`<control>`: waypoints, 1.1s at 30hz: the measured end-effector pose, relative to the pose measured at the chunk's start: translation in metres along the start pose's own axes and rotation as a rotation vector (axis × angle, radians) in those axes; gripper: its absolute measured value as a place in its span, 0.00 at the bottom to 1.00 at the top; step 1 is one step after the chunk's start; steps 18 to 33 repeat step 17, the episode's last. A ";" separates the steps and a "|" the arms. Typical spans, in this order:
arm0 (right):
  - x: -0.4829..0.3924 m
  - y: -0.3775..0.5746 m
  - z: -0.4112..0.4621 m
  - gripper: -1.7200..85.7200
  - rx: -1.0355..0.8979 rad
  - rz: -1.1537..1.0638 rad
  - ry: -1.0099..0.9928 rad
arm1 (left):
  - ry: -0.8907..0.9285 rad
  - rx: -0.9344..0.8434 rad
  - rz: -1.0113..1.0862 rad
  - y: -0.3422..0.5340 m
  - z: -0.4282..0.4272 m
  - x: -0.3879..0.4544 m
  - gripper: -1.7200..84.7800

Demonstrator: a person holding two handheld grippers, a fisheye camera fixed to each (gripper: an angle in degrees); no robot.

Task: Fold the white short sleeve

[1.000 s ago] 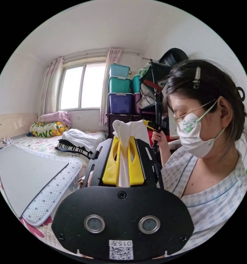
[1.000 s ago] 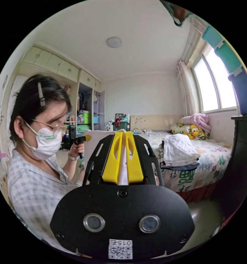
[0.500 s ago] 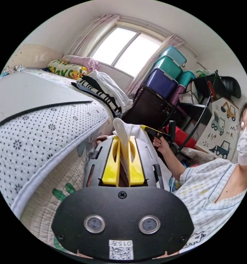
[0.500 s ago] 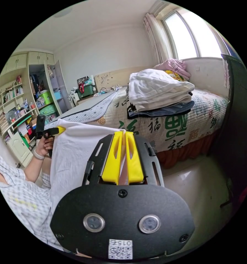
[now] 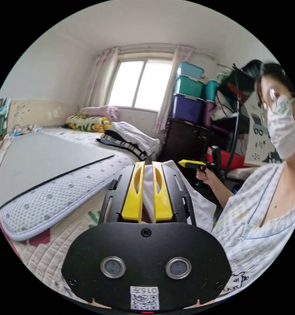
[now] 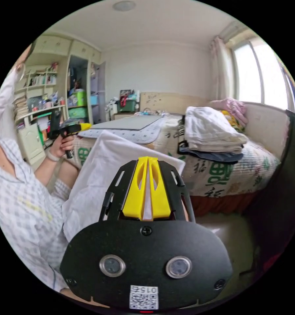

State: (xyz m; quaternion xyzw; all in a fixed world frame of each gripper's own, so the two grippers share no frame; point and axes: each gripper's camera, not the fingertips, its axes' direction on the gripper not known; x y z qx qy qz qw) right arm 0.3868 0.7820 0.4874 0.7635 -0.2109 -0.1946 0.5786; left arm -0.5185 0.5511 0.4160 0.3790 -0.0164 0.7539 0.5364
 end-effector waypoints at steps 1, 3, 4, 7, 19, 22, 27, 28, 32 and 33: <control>-0.004 -0.004 0.020 0.01 -0.073 -0.009 0.000 | 0.004 -0.044 0.041 -0.004 0.020 0.011 0.08; -0.006 -0.007 0.044 0.01 -0.146 0.009 0.035 | -0.063 -0.113 0.063 -0.005 0.048 0.019 0.09; -0.008 -0.008 0.046 0.01 -0.126 0.012 0.036 | -0.139 -0.159 0.075 -0.005 0.062 0.020 0.08; -0.014 -0.030 0.042 0.01 -0.185 -0.039 0.034 | -0.295 -0.174 0.163 -0.005 0.070 0.039 0.03; 0.026 -0.248 -0.007 0.04 0.030 -0.151 0.164 | -0.178 -0.127 0.141 -0.053 0.040 -0.001 0.07; 0.026 -0.248 -0.007 0.04 0.030 -0.151 0.164 | -0.178 -0.127 0.141 -0.053 0.040 -0.001 0.07; 0.026 -0.248 -0.007 0.04 0.030 -0.151 0.164 | -0.178 -0.127 0.141 -0.053 0.040 -0.001 0.07; 0.026 -0.248 -0.007 0.04 0.030 -0.151 0.164 | -0.178 -0.127 0.141 -0.053 0.040 -0.001 0.07; 0.026 -0.248 -0.007 0.04 0.030 -0.151 0.164 | -0.178 -0.127 0.141 -0.053 0.040 -0.001 0.07; 0.026 -0.248 -0.007 0.04 0.030 -0.151 0.164 | -0.178 -0.127 0.141 -0.053 0.040 -0.001 0.07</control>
